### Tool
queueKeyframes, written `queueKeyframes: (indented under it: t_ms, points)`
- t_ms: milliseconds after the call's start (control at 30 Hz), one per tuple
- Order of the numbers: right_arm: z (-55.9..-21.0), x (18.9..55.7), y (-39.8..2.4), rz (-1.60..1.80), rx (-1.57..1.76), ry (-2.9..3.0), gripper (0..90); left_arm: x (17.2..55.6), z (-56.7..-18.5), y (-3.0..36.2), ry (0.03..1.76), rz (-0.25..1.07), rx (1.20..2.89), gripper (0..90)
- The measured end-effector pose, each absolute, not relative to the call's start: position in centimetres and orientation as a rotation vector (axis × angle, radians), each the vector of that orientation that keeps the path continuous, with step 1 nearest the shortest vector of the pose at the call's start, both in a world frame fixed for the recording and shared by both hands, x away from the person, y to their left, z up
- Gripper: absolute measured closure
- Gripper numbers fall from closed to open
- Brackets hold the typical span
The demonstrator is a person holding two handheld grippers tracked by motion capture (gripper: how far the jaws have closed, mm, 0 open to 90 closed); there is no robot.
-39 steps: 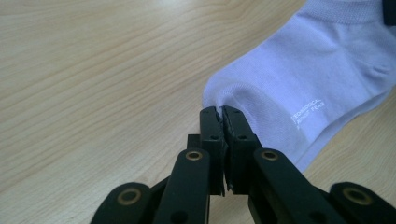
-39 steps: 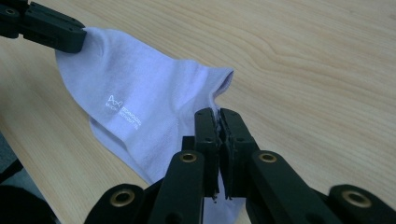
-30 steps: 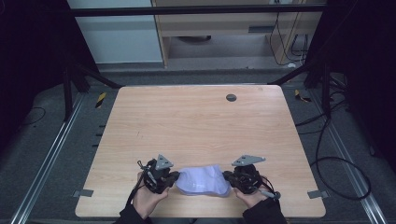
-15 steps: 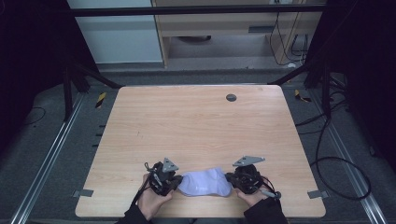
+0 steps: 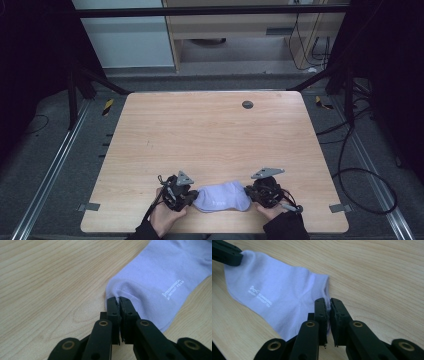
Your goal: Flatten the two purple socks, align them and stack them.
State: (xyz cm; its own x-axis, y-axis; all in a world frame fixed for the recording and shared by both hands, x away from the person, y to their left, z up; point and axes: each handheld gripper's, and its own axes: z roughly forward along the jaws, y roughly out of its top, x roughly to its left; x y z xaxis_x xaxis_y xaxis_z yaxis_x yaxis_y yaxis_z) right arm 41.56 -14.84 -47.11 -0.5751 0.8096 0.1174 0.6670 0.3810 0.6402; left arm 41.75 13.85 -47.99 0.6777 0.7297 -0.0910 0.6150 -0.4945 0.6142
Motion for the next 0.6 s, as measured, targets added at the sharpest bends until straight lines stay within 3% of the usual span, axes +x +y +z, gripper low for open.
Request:
queueKeyframes:
  t_ms: [100,267,400,600]
  points:
    - [-47.5,41.6,-14.9,0.951,1.299,2.419,77.5,41.7,-48.2,13.8,1.029,0.246,2.265,82.9]
    - [-47.1,41.3,-15.2,1.009,1.262,2.362,69.9,41.5,-47.1,14.2,1.004,0.312,2.192,66.4]
    - [-46.7,41.1,-15.3,1.097,1.221,2.323,73.8,41.1,-46.3,14.1,0.971,0.35,2.137,67.7]
    - [-47.4,41.0,-14.4,1.124,1.187,2.392,85.7,41.0,-47.9,13.0,0.954,0.301,2.206,77.5]
